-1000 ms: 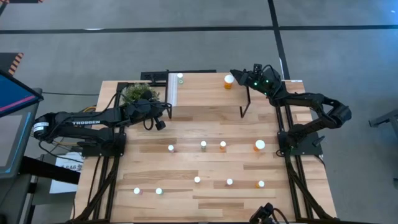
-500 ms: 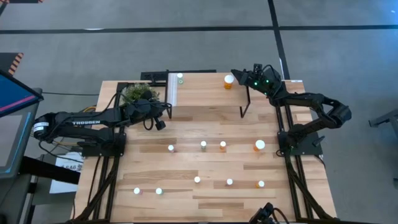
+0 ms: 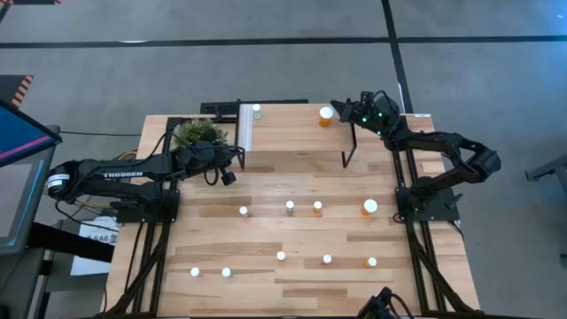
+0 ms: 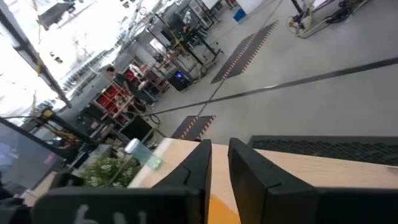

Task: Pick and place medicine bottles onto shelf by color
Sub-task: Put the top pink small pill bottle on the shelf

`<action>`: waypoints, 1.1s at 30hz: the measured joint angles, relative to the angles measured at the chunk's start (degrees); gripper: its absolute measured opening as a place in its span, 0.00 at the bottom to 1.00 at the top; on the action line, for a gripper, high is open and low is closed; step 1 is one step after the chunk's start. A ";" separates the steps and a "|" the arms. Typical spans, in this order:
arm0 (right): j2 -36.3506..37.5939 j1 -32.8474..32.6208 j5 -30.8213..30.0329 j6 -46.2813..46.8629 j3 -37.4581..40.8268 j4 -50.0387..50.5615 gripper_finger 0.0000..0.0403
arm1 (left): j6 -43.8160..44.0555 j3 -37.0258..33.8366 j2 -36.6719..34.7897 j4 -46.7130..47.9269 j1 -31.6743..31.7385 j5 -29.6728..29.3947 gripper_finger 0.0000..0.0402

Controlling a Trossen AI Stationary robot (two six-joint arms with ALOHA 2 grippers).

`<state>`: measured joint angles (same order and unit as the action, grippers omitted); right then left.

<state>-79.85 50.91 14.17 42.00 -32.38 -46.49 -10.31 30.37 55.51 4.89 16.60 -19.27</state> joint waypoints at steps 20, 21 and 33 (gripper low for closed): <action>0.27 6.73 13.79 0.13 0.00 -3.20 0.19 | 0.00 0.00 0.00 0.40 0.00 -0.02 0.00; 0.44 7.12 14.62 0.13 0.00 -3.13 0.19 | 0.00 0.00 0.00 0.50 0.00 -0.04 0.00; 7.78 10.41 27.65 -0.96 0.02 -1.73 0.19 | 0.00 0.00 0.00 0.61 0.00 -0.09 0.00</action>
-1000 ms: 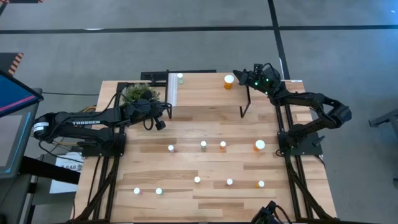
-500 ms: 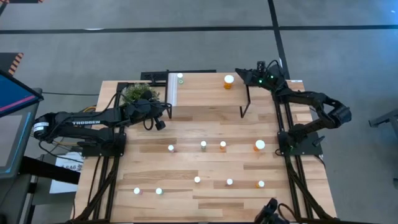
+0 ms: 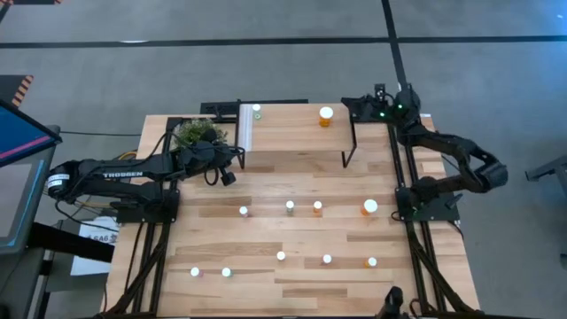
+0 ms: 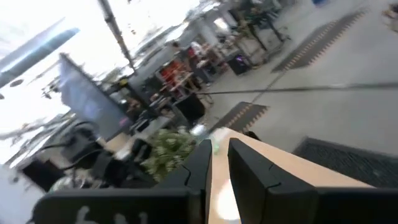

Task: Pick and place medicine bottles onto shelf by color
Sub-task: Put the top pink small pill bottle on the shelf

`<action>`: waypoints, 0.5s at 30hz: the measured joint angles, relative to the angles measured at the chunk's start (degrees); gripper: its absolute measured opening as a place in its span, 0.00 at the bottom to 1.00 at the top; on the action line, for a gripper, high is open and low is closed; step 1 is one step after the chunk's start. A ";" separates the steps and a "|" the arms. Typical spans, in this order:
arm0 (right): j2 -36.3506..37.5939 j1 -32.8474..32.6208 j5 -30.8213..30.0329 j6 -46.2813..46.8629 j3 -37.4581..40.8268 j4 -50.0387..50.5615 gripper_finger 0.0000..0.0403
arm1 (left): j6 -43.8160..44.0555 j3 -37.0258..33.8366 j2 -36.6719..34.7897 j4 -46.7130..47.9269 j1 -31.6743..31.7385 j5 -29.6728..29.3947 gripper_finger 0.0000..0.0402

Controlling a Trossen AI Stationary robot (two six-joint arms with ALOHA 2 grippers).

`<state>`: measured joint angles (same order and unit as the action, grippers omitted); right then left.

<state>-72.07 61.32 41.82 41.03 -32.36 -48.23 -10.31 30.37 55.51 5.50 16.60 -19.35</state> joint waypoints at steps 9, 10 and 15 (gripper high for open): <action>17.31 -5.65 -3.92 -13.16 -0.02 24.74 0.19 | 0.00 0.00 0.01 -0.02 0.00 -0.04 0.00; 19.10 -6.81 -5.43 -14.78 -0.02 28.11 0.19 | 0.00 0.00 0.02 -0.02 0.00 -0.04 0.00; 26.77 -14.29 -14.71 -20.54 0.00 41.76 0.19 | 0.03 0.00 0.02 -0.06 0.00 0.00 0.00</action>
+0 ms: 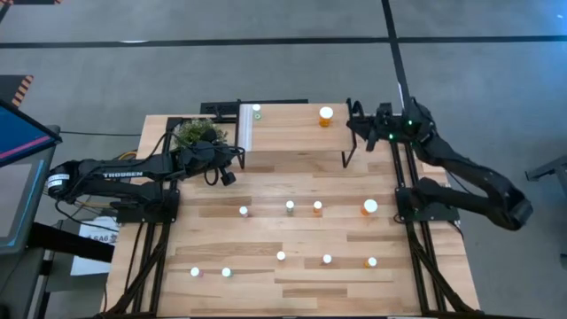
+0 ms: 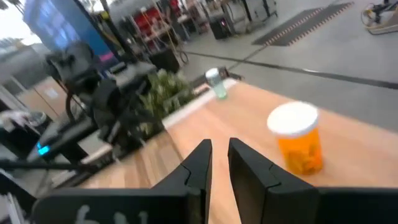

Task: Pick and place medicine bottles onto shelf by color
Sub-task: Put the top pink small pill bottle on the shelf

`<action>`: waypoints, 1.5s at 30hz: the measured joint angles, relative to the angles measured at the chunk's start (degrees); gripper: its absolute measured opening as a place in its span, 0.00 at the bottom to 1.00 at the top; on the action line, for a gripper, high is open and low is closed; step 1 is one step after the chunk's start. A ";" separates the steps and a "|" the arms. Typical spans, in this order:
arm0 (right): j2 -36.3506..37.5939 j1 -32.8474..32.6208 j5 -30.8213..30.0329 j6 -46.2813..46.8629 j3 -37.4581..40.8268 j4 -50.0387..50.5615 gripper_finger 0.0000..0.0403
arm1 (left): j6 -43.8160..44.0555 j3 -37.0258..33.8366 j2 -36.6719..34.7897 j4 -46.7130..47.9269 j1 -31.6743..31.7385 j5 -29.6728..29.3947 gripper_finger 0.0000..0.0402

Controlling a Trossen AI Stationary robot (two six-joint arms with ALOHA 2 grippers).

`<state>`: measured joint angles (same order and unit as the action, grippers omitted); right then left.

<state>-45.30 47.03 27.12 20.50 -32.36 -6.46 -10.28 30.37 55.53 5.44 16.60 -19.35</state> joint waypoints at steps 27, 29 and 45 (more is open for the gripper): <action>6.86 -51.94 -56.11 -4.35 2.22 12.98 0.19 | -0.05 0.00 -0.02 0.01 -0.01 1.11 0.00; 7.47 -53.76 -58.22 -3.54 3.60 12.70 0.19 | -0.05 0.00 -0.02 0.01 0.00 1.75 0.00; 7.61 -54.60 -60.46 -0.44 10.25 6.47 0.19 | 1.48 0.04 -3.18 -2.61 -0.04 8.48 0.00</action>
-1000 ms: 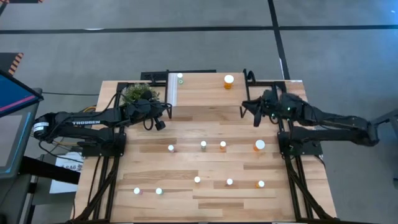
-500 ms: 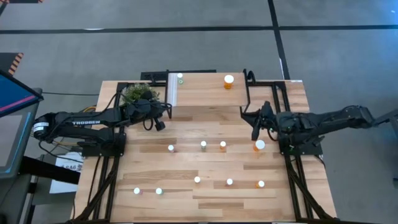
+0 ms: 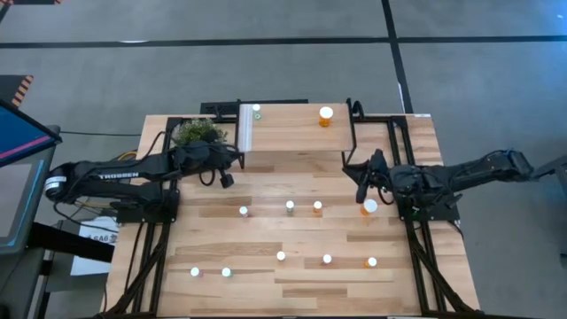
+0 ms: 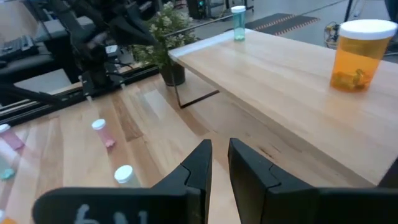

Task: Pick and place medicine bottles onto shelf by color
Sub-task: Put the top pink small pill bottle on the shelf

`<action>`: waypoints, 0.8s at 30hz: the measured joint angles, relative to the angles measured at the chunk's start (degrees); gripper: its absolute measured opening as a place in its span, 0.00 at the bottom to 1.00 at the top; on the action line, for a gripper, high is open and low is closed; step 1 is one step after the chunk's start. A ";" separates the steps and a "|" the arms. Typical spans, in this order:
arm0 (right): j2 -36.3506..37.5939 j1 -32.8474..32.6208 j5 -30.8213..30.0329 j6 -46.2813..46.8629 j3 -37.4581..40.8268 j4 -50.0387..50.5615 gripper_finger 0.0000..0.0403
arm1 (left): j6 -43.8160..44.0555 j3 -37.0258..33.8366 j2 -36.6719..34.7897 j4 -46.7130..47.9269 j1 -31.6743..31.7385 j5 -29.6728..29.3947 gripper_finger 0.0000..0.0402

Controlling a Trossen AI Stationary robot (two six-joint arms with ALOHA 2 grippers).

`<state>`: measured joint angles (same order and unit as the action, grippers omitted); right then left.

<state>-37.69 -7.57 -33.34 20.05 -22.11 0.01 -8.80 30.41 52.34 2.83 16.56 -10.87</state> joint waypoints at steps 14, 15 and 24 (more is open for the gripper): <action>-2.87 3.30 0.02 1.98 -0.02 -0.06 0.19 | 0.21 0.00 -3.00 -8.60 -4.98 11.28 0.00; -3.47 3.45 0.05 2.64 -0.02 0.02 0.19 | 0.19 0.00 -2.96 -9.38 -5.37 12.19 0.00; -9.51 3.62 0.24 3.01 -0.02 -1.18 0.19 | 0.03 0.02 -2.86 -15.27 -7.92 15.65 0.00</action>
<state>-47.20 -3.95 -33.10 23.06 -22.13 -1.17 -8.78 30.44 49.48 -12.44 8.64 4.78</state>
